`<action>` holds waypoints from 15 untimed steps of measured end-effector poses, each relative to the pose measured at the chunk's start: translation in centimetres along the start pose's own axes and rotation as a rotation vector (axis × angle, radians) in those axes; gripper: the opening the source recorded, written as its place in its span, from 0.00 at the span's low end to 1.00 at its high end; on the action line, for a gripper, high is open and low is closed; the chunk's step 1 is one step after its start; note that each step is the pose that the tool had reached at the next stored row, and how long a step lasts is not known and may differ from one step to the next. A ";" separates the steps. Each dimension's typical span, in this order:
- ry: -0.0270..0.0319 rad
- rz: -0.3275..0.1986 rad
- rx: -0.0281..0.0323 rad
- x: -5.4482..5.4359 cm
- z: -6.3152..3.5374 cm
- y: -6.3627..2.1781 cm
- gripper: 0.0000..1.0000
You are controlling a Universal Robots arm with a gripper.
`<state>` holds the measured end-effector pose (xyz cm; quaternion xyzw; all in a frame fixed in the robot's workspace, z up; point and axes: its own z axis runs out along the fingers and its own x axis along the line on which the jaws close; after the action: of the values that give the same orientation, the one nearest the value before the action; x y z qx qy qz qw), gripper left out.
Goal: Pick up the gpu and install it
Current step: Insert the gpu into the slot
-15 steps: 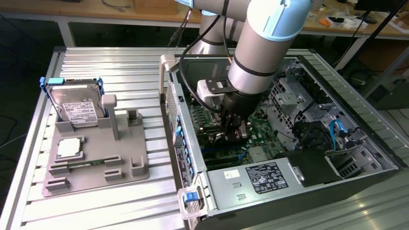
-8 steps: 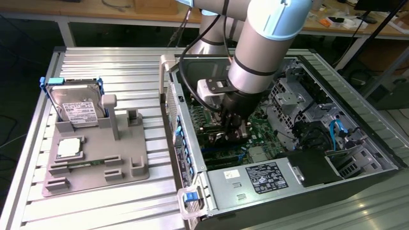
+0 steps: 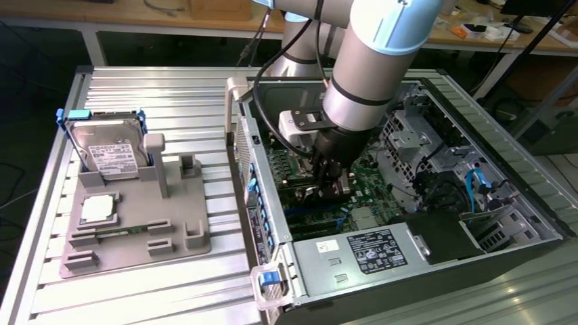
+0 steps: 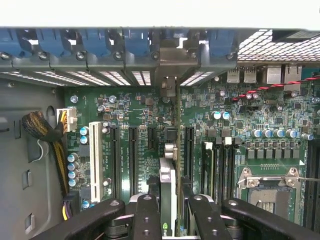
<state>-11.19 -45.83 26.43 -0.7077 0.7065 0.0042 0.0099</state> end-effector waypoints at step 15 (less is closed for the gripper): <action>-0.0146 0.000 0.0002 0.0 0.09 0.07 0.27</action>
<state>-11.26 -45.81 26.34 -0.7076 0.7064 0.0094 0.0151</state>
